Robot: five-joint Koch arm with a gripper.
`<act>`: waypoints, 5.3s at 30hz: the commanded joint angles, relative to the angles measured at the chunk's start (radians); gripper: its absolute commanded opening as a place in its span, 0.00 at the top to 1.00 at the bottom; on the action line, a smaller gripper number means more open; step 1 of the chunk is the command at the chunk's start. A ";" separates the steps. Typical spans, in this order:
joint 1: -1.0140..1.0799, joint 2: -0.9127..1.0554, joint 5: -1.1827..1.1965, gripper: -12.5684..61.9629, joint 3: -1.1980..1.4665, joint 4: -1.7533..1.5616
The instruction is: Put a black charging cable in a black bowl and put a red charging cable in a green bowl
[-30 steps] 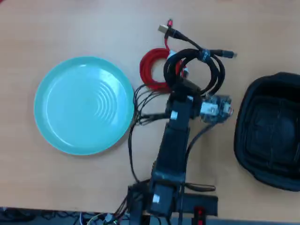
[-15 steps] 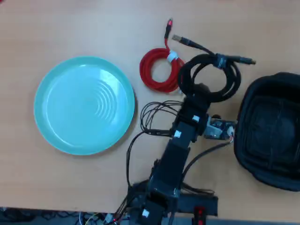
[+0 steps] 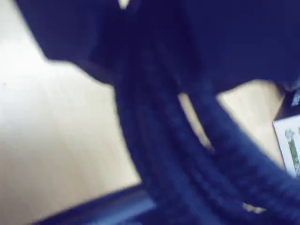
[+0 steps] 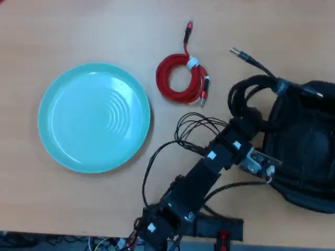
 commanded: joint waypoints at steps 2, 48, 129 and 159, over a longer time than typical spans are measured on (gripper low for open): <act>0.037 0.017 -0.029 0.91 -0.410 -0.107; 0.298 -0.037 -0.173 0.91 -1.298 0.454; 0.594 -0.319 -0.089 0.91 -1.528 0.350; 0.597 -0.333 -0.130 0.91 -1.428 0.342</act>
